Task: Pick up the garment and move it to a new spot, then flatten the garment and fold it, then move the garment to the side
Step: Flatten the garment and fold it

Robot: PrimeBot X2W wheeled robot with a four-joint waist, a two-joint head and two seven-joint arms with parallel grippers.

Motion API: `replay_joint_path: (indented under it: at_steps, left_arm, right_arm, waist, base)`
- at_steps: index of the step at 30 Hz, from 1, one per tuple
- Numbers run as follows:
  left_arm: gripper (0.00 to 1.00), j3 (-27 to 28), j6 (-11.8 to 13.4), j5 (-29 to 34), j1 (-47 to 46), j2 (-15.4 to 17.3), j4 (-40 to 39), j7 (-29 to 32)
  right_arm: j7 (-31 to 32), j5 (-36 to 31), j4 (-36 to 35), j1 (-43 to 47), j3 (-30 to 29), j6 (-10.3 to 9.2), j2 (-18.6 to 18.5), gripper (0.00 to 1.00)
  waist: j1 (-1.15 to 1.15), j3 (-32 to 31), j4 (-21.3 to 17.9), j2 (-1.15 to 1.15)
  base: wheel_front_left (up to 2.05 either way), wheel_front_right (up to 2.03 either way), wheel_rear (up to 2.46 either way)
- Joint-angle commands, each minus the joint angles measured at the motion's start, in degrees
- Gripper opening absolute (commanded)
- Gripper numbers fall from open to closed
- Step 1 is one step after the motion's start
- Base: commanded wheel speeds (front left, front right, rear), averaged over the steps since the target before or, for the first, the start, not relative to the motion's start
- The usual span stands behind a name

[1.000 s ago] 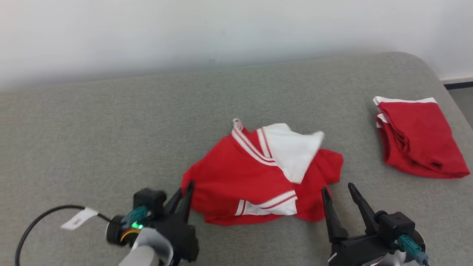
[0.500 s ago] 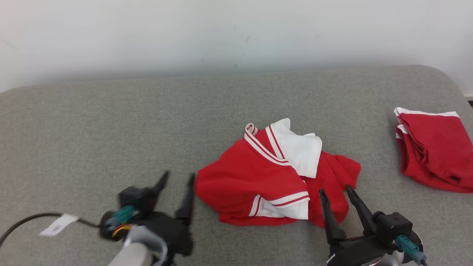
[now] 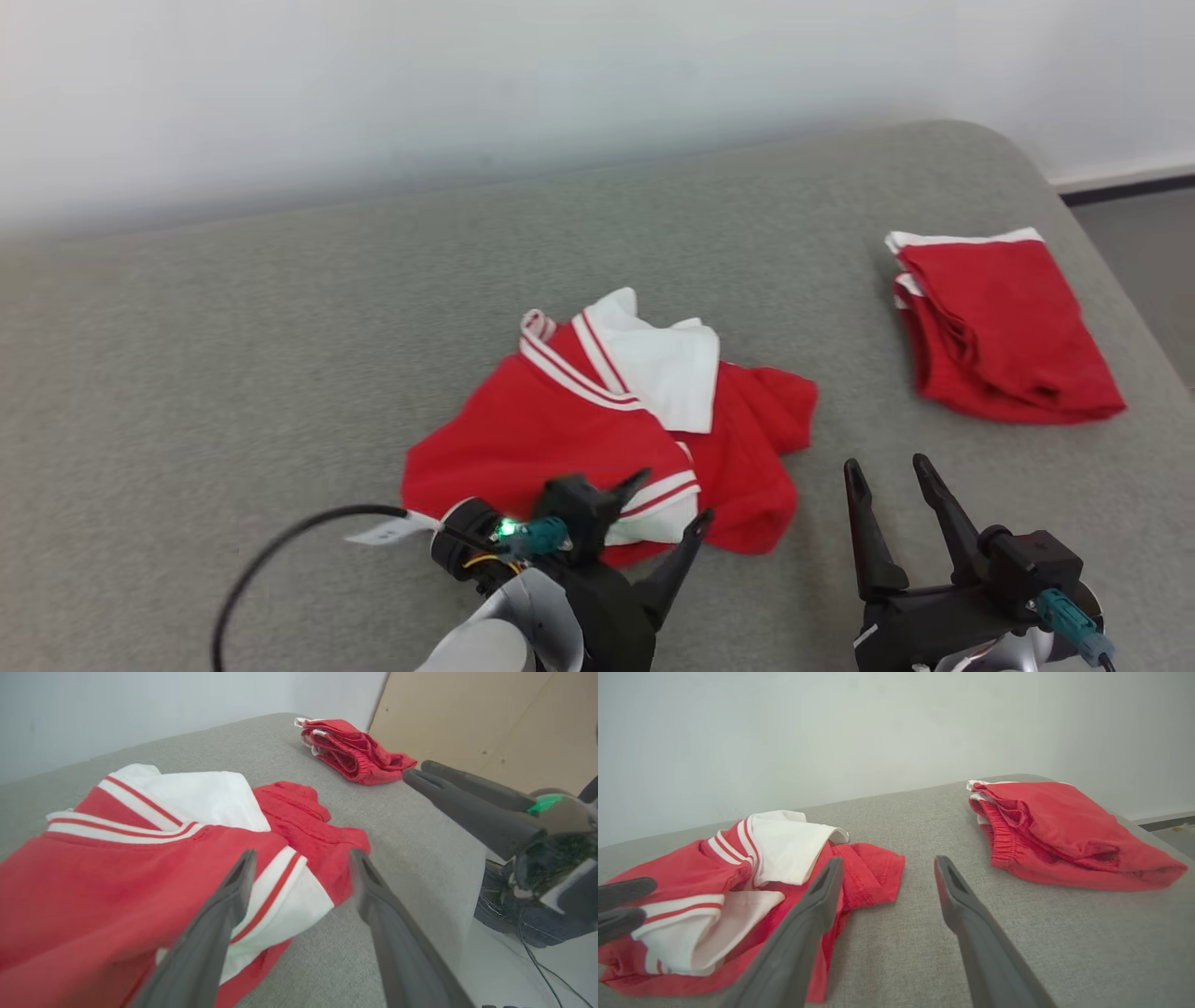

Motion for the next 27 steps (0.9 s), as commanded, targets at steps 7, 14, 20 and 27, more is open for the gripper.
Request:
replay_joint_path:
  at_steps: [7, 14, 20, 27]
  left_arm:
    - [1.0, -3.3, 4.8, 8.9, -3.0, 2.2, 4.1, -1.2]
    - [0.36, -4.2, 6.4, 10.4, -3.2, 2.6, 9.2, -0.9]
    - [0.0, -5.5, 5.5, 10.4, -3.4, 2.6, 12.9, 0.1]
    - [0.0, -2.9, 6.1, 8.3, -5.0, 1.7, 12.7, -4.8]
  right_arm:
    - [-1.0, 0.5, 0.3, -0.3, 0.2, -0.11, 0.0, 1.0]
    - [-1.1, 0.7, 1.0, -0.7, 0.8, -0.11, 0.0, 1.0]
    - [-0.8, 0.3, 0.8, -0.5, 1.1, -0.11, 0.0, 1.0]
    - [-0.6, 0.2, 0.8, -0.2, 1.4, -0.11, 0.0, 1.0]
  waist:
    - [0.0, 2.3, -6.4, 0.0]
    - [0.0, 1.8, -6.9, 0.0]
    - [0.0, 1.0, -6.0, 0.0]
    - [0.0, 0.4, -4.7, 0.0]
  base:
    - [0.0, 0.0, 0.0]
    - [0.0, 0.0, 0.0]
    - [0.0, 0.0, 0.0]
    - [0.0, 0.0, 0.0]
